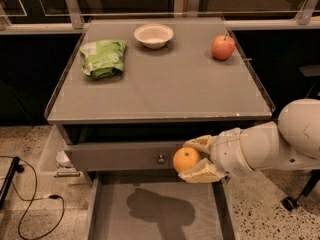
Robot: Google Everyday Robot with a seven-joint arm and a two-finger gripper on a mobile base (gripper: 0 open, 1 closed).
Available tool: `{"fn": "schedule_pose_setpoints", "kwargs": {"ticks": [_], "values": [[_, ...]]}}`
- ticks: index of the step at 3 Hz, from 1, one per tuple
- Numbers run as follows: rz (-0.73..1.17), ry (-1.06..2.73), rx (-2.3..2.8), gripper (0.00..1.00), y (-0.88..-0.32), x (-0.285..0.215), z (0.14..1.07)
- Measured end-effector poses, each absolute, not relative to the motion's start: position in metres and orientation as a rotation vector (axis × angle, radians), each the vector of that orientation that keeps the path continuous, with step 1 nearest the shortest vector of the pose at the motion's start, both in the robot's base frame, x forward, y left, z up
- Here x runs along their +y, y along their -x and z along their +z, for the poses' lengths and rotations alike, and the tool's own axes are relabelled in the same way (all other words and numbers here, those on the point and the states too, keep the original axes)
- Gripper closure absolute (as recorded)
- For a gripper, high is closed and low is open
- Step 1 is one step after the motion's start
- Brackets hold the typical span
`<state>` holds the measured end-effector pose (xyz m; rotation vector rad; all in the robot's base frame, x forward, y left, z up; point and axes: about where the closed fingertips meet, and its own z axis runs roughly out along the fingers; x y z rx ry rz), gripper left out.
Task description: Place orange into middle drawer
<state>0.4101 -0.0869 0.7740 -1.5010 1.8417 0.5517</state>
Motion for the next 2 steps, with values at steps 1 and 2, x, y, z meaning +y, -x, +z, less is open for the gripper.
{"fn": "schedule_pose_setpoints", "kwargs": {"ticks": [1, 2], "values": [[0.552, 1.5, 1.843, 1.0, -0.41, -0.087, 0.773], [0.62, 1.461, 1.903, 1.0, -0.398, -0.08, 0.728]]}}
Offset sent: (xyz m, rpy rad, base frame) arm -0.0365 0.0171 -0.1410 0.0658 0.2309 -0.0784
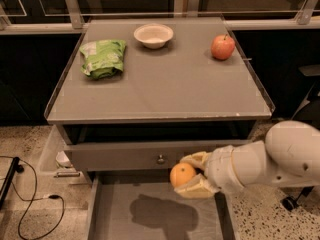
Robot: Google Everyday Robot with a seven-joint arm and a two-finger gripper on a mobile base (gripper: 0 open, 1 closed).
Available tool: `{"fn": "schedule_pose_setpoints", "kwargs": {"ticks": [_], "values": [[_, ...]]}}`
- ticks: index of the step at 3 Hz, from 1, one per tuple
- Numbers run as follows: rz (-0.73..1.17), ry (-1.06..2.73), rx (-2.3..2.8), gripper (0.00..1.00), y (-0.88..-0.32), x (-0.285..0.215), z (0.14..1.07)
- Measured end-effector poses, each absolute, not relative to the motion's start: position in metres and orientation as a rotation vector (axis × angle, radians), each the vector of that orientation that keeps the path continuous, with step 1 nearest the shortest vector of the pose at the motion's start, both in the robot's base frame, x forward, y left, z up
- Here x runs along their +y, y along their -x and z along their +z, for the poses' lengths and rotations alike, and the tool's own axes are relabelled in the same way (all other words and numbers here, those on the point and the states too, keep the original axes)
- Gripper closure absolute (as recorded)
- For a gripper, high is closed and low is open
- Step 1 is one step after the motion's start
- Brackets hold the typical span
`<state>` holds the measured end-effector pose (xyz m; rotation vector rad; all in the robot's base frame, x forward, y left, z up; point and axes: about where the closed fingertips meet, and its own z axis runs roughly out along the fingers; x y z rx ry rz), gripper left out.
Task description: Place orange into middle drawer
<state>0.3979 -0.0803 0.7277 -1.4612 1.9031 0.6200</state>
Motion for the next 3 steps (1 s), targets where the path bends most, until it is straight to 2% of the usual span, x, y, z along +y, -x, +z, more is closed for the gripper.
{"fn": "schedule_pose_setpoints", "kwargs": {"ticks": [1, 3], "values": [[0.712, 1.402, 1.964, 1.0, -0.375, -0.068, 0.661], [0.736, 1.354, 2.025, 1.0, -0.363, -0.059, 0.538]]}}
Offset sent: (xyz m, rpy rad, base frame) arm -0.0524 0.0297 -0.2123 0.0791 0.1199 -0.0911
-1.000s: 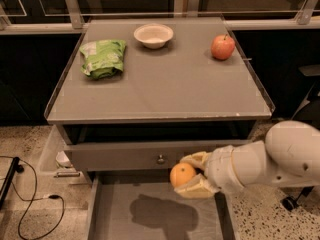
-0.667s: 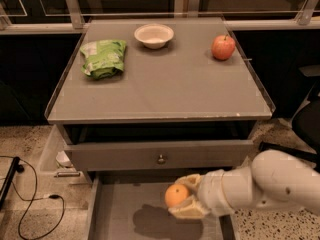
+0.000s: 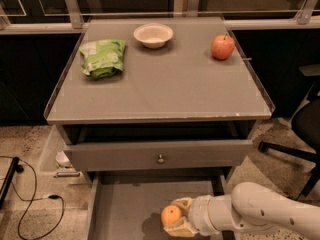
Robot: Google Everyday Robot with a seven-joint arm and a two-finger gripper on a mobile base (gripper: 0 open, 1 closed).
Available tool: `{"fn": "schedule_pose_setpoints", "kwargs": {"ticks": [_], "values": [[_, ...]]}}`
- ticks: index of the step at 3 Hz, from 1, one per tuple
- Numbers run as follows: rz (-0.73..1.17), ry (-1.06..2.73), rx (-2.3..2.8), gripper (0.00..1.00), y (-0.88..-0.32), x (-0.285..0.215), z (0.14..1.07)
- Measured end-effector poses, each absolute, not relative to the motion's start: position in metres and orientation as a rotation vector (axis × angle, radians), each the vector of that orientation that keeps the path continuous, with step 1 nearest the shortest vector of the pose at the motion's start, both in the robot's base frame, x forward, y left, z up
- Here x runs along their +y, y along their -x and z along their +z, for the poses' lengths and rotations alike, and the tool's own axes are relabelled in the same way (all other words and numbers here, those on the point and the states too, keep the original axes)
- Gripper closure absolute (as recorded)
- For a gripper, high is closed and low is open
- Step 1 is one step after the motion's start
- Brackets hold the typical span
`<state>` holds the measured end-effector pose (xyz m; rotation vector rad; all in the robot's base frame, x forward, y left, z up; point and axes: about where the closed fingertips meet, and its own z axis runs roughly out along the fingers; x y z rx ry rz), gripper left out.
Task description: Place orange into middle drawer
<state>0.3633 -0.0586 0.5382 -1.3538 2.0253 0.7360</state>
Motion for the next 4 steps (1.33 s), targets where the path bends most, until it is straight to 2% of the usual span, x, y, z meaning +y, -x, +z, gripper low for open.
{"fn": "schedule_pose_setpoints", "kwargs": {"ticks": [2, 4], "values": [[0.669, 1.337, 2.15, 1.0, -0.393, -0.108, 0.474], [0.594, 1.334, 2.146, 1.0, -0.402, -0.113, 0.457]]}}
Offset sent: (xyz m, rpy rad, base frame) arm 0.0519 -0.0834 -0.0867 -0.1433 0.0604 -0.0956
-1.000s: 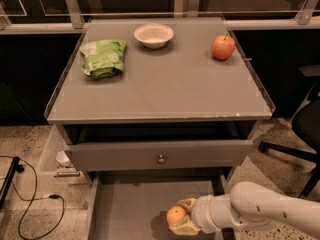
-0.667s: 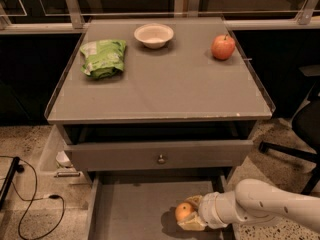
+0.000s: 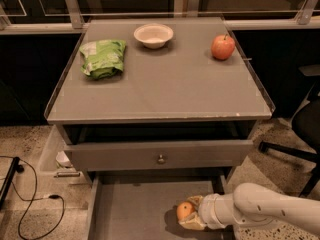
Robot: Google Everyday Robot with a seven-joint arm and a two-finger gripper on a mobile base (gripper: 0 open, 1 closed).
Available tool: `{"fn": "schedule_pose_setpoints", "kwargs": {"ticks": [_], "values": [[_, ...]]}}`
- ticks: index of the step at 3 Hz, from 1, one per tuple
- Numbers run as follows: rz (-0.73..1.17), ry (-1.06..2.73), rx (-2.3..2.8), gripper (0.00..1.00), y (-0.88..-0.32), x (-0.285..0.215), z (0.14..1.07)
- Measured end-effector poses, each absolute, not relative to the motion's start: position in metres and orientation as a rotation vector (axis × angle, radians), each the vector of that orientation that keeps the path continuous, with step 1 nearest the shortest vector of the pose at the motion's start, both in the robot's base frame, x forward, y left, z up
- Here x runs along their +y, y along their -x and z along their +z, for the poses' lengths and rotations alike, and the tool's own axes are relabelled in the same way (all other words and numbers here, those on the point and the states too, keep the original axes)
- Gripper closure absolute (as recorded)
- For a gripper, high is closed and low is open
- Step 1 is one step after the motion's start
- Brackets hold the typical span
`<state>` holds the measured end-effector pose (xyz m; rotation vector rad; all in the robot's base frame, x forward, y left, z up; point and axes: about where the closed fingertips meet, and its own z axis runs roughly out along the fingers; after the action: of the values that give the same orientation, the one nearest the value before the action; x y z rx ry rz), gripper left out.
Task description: Place orange into middle drawer
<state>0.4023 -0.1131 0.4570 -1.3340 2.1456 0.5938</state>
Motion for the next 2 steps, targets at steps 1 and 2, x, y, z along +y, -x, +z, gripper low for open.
{"fn": "schedule_pose_setpoints", "kwargs": {"ticks": [1, 2], "values": [[0.484, 1.335, 2.054, 1.0, -0.424, -0.121, 0.436], [0.389, 1.344, 1.948, 1.0, -0.443, -0.129, 0.419]]}}
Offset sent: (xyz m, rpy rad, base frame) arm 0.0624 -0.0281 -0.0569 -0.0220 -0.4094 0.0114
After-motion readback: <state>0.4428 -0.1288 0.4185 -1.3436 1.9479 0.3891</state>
